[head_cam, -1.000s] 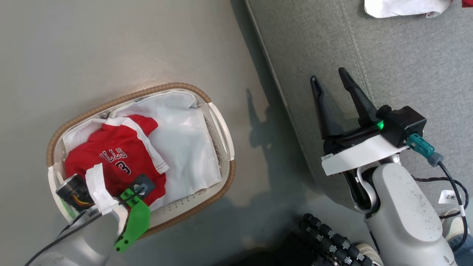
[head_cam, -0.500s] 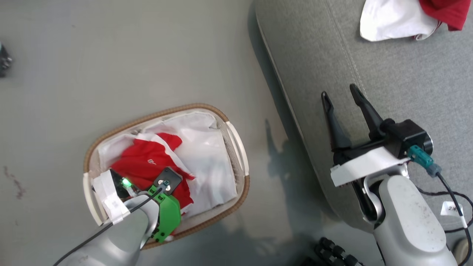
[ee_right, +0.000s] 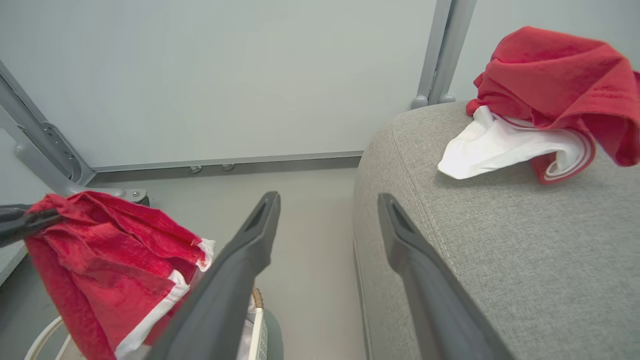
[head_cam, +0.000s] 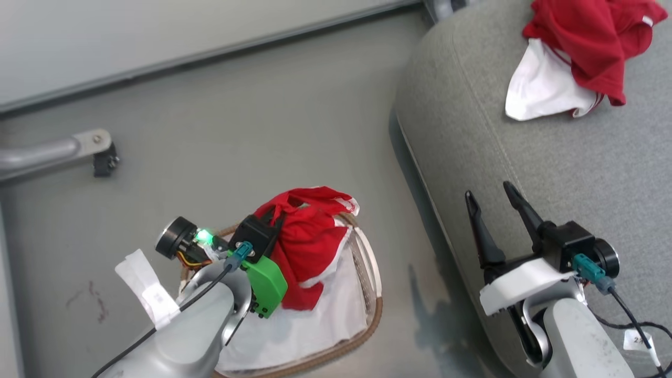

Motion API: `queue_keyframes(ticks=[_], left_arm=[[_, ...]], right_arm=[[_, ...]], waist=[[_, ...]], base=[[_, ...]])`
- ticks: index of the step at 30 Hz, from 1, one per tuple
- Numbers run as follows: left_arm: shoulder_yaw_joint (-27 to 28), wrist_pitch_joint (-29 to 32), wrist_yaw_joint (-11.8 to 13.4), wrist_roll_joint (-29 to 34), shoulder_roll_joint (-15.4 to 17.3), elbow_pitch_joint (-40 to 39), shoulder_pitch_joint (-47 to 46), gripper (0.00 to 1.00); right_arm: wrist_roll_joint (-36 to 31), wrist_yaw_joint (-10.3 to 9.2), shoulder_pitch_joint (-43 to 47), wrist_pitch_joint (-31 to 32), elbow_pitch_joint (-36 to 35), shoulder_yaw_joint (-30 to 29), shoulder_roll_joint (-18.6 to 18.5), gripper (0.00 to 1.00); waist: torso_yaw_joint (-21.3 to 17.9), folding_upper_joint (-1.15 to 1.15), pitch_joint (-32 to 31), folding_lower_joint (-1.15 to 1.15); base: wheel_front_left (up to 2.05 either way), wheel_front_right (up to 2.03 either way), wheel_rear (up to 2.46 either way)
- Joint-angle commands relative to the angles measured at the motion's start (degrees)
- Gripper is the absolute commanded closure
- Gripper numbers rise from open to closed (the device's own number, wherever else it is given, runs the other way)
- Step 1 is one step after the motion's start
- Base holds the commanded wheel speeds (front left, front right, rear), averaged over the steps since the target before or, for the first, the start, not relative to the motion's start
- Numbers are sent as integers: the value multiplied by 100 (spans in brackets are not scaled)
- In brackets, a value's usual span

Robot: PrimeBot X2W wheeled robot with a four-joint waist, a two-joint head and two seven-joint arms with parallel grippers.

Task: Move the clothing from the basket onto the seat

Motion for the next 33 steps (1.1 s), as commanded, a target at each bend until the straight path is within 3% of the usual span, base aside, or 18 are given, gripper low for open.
queue_keyframes(ticks=[1, 9, 22, 33], left_arm=[[73, -19, 48, 60, 72, -231, 121, 100], [314, -20, 16, 394, 369, -1307, 23, 100], [551, 120, -244, 511, 457, -1647, -1291, 100], [598, 419, -356, 383, 278, -1754, -2151, 100]], right_arm=[[-64, -8, 153, -28, 29, -23, -27, 0], [-153, -8, 526, -28, 123, -71, -27, 0], [-124, -8, 644, -28, 136, 144, -24, 0], [-25, -8, 104, -28, 63, 1122, -24, 0]], waist=[[324, 0, -757, 0], [394, 0, -1421, 0], [406, 0, -1861, 0], [410, 0, -1889, 0]], base=[[0, 0, 0], [0, 0, 0], [0, 0, 0], [0, 0, 0]])
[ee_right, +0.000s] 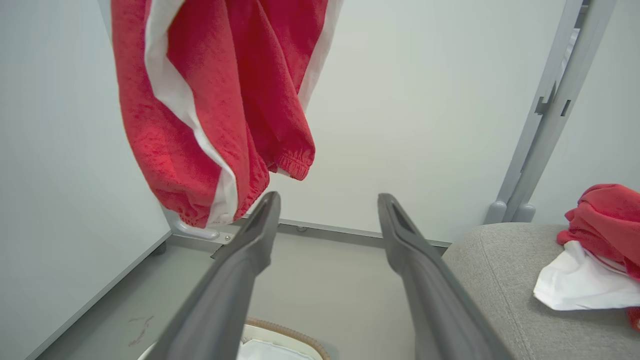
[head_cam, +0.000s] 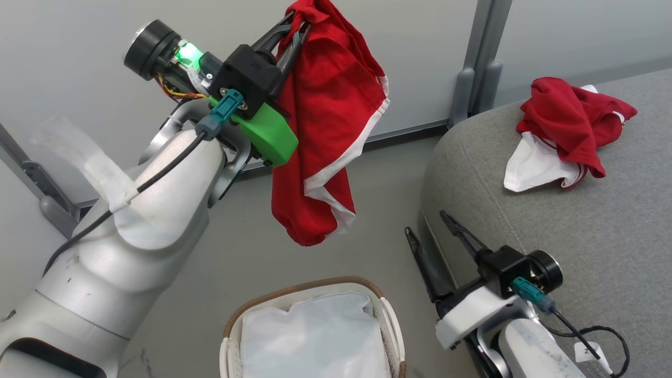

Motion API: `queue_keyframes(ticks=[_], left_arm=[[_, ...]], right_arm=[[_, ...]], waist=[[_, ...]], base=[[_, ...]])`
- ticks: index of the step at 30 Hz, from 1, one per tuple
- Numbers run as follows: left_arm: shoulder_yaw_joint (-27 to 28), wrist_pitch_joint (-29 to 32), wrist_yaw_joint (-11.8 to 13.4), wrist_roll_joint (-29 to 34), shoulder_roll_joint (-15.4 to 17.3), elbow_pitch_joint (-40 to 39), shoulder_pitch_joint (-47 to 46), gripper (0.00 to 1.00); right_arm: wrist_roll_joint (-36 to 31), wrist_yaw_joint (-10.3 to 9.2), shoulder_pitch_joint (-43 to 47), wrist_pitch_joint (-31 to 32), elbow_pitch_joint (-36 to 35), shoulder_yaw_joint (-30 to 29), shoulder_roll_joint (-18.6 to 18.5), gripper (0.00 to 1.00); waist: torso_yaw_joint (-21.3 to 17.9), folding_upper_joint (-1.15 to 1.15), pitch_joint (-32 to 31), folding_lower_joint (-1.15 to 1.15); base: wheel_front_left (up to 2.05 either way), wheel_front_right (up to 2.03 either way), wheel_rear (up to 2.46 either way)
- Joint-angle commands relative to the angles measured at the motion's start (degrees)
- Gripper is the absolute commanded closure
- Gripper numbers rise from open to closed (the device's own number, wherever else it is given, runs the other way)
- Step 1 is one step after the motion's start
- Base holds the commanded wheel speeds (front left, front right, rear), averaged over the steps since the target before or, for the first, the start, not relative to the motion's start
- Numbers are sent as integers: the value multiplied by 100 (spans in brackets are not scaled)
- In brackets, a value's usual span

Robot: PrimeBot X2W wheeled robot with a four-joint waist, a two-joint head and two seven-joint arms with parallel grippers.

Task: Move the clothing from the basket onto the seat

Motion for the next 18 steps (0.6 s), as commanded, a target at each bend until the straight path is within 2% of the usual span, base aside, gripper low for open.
queue_keyframes(ticks=[1, 7, 18], left_arm=[[-16, 16, -14, -50, -53, 38, -124, 100], [-163, -3, -72, -102, -333, 99, -291, 100], [-456, -78, -162, -219, -698, -104, -340, 100]], right_arm=[[43, -8, -134, -28, -18, 148, -20, 0], [135, -8, -557, -28, 197, 670, -24, 0], [362, -8, -1390, -28, 1164, 1274, -20, 0]], waist=[[14, 0, -1, 0], [138, 0, -19, 0], [522, 0, -27, 0]], base=[[0, 0, 0], [0, 0, 0], [0, 0, 0]])
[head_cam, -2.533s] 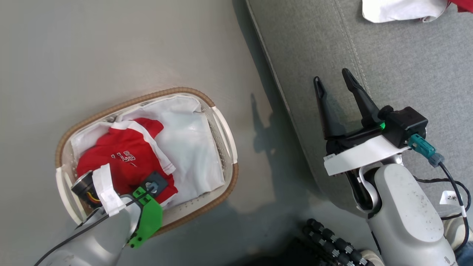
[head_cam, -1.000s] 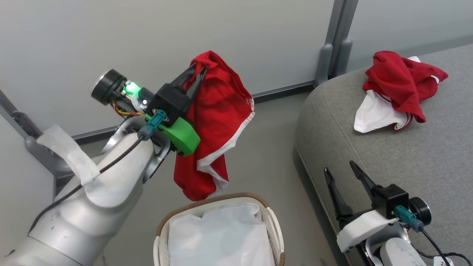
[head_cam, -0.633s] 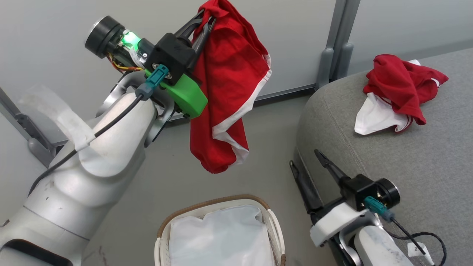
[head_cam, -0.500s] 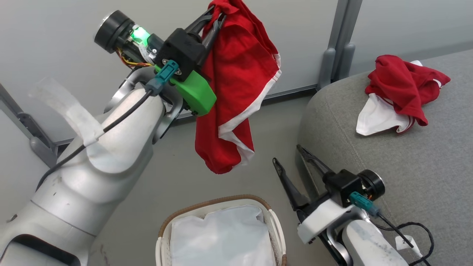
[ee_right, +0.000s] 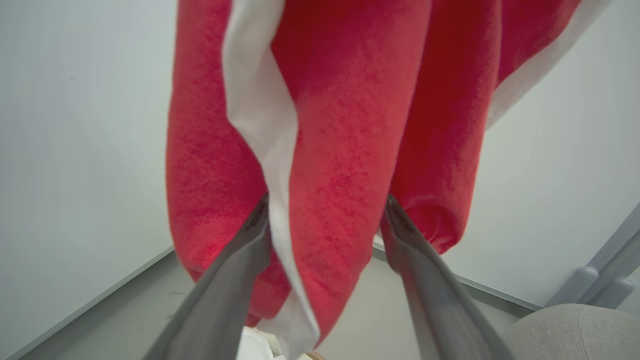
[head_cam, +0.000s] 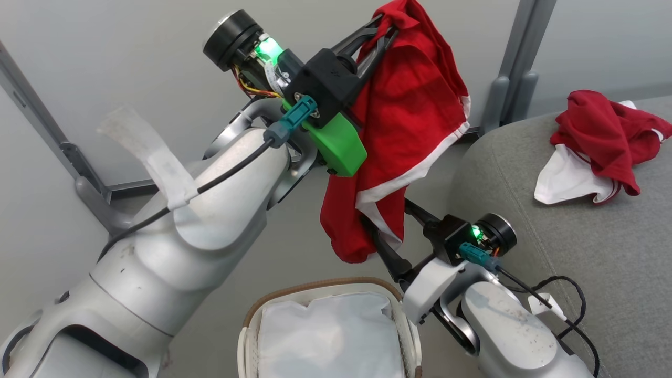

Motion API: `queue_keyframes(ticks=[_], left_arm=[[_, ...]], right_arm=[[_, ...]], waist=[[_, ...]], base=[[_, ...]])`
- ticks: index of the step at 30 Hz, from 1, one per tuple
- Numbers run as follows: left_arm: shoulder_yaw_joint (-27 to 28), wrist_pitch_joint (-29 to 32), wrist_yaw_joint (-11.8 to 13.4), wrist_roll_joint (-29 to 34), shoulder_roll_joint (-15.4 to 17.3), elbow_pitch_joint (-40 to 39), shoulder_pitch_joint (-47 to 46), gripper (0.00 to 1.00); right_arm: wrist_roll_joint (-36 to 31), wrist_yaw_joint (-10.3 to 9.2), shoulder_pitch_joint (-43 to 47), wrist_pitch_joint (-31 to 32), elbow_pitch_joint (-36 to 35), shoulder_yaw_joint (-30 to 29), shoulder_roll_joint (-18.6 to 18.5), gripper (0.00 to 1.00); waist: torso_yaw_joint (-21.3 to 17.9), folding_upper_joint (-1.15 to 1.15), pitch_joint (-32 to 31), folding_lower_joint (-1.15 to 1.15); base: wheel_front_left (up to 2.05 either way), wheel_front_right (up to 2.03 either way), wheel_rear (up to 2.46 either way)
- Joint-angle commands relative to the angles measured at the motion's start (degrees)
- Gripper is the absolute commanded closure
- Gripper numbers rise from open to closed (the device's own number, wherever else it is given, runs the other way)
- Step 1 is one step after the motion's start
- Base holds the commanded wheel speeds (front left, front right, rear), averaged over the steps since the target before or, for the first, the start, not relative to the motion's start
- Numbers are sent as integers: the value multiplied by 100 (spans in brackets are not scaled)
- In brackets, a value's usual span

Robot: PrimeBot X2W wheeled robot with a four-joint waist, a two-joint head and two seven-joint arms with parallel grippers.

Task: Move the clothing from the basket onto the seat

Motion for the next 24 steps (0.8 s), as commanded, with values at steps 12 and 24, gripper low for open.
queue_keyframes(ticks=[12, 24], left_arm=[[-47, -59, 48, -244, 167, -208, 346, 100], [23, -140, 143, -506, 308, -11, 817, 73]], right_arm=[[282, -8, -327, -27, 277, 157, -18, 100], [222, -8, -125, -27, -18, -43, -19, 100]], waist=[[169, 0, 66, 0], [46, 0, 147, 0]], base=[[0, 0, 0], [0, 0, 0]])
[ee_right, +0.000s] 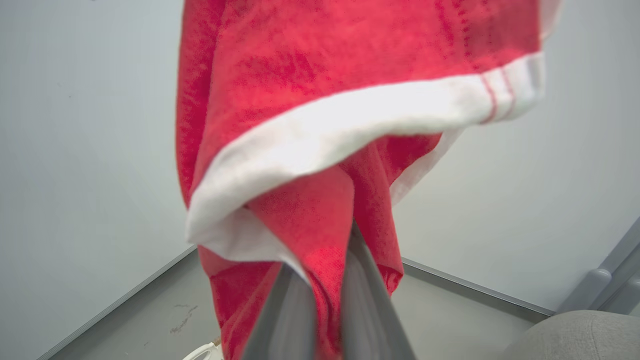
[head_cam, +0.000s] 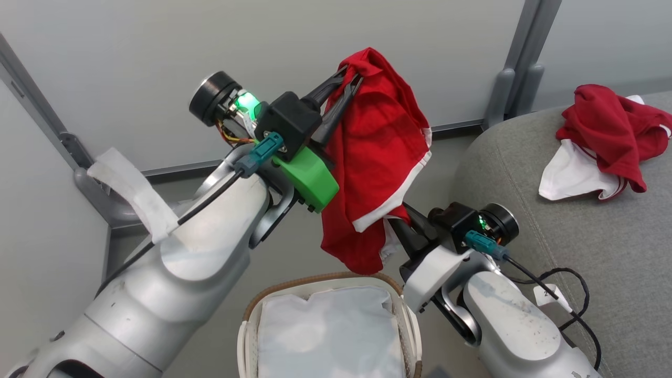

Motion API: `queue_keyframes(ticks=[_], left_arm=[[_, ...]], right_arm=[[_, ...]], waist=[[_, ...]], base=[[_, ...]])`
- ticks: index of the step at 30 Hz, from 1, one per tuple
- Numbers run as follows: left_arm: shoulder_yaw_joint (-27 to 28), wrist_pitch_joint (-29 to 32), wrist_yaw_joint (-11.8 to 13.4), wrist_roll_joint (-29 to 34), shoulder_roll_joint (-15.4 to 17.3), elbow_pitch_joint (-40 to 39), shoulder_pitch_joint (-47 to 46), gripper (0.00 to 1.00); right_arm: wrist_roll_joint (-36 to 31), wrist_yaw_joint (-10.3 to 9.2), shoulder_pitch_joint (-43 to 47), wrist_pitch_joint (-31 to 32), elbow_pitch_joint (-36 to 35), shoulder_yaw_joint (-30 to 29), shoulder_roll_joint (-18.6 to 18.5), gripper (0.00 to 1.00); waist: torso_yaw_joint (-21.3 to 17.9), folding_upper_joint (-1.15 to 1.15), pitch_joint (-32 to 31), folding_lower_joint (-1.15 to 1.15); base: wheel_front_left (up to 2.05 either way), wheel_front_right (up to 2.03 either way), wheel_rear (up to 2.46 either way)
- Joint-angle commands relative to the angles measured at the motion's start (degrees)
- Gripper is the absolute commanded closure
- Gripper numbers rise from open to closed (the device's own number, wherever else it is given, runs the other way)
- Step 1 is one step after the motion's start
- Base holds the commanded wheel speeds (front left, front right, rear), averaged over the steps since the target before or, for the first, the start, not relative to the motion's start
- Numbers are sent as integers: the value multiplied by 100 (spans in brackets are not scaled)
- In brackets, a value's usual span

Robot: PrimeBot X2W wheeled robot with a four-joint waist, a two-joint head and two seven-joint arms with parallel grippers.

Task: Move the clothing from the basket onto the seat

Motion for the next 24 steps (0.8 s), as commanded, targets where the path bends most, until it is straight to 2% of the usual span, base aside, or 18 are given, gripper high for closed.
queue_keyframes(ticks=[1, 2, 3, 11, 15, 24], left_arm=[[47, -52, 34, -62, 42, 61, 192, 46], [63, -69, 56, -95, 51, 84, 255, 3], [91, -108, 86, -140, 58, 117, 351, 0], [259, -255, 170, -307, 102, 295, 1377, 0], [611, -248, 234, -229, 50, 81, 2139, 0], [1183, -249, 50, 19, -131, -36, 3239, 0]], right_arm=[[-24, -8, 92, -28, -64, -54, -22, 100], [-37, -8, 109, -28, -100, -87, -22, 100], [-44, -8, 140, -28, -151, -145, -21, 100], [-202, -8, 336, -28, -519, -769, -20, 100], [-311, -8, 462, -28, -729, -1094, -21, 100], [-449, -8, 677, -28, -1093, -1498, -21, 100]], waist=[[-17, 0, 17, 0], [-24, 0, 23, 0], [-32, 0, 32, 0], [-96, 0, 90, 0], [-113, 0, 143, 0], [-143, 0, 210, 0]], base=[[0, 0, 0], [0, 0, 0], [0, 0, 0], [0, 0, 0], [0, 0, 0], [0, 0, 0]])
